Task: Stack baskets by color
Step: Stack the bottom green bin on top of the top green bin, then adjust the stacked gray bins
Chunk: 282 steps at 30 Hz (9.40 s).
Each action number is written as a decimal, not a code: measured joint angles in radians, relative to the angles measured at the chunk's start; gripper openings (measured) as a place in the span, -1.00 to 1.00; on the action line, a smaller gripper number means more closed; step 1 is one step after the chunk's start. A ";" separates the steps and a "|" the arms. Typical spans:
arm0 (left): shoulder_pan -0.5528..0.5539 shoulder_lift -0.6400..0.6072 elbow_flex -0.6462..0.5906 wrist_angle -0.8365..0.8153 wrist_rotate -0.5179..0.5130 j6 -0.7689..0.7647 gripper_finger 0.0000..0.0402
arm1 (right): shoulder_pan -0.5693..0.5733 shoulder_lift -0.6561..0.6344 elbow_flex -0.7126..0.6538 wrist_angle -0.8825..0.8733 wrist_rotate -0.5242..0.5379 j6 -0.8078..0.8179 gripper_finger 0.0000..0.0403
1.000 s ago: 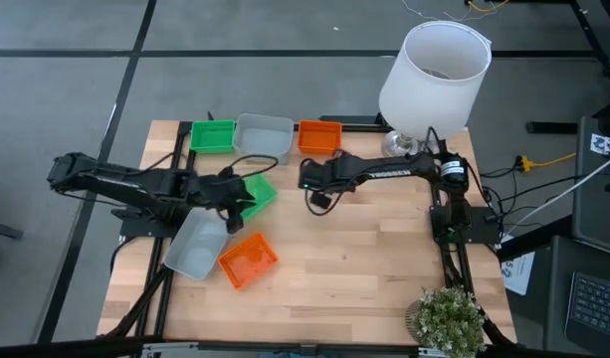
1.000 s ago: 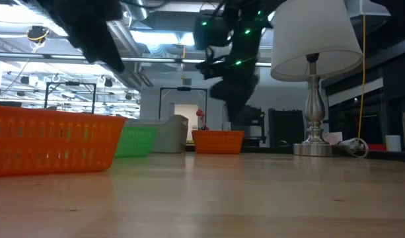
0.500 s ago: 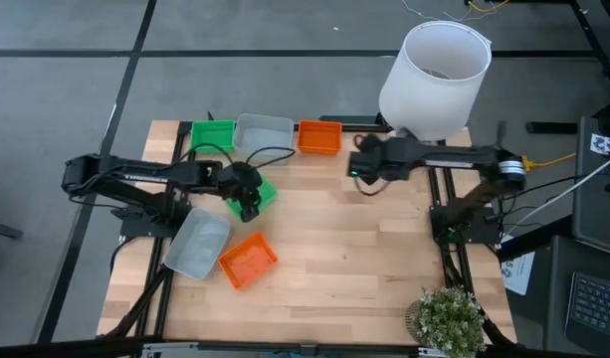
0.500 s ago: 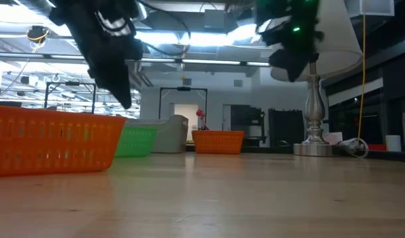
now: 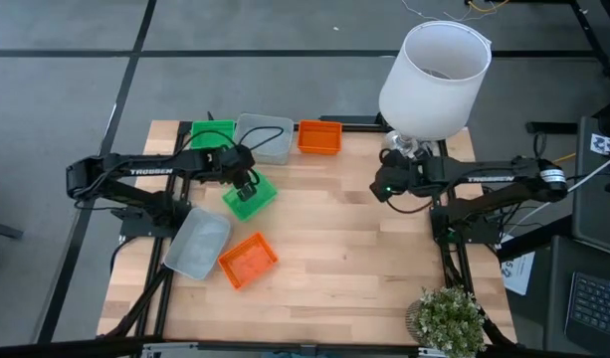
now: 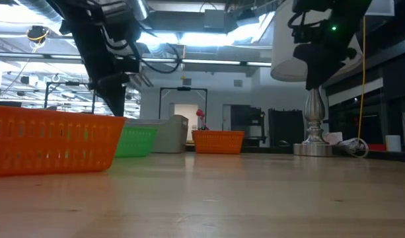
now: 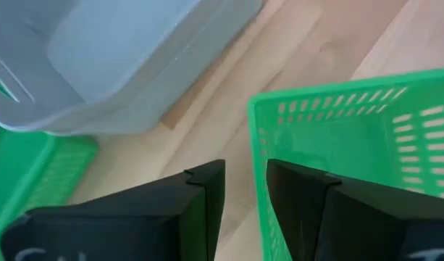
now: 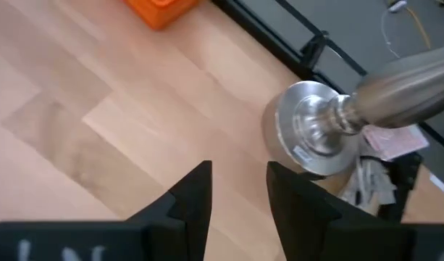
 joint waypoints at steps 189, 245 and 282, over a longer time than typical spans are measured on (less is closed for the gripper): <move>0.622 0.544 1.011 -0.808 0.054 0.749 -0.55 | 0.044 -0.009 -0.005 0.162 -0.029 -0.186 -0.34; 0.601 0.242 0.184 0.233 -0.334 0.787 -1.00 | 0.044 -0.009 -0.006 0.162 -0.028 -0.159 -0.33; 0.171 0.168 0.162 0.083 0.236 0.489 -1.00 | 0.044 -0.009 -0.006 0.170 -0.027 -0.159 -0.34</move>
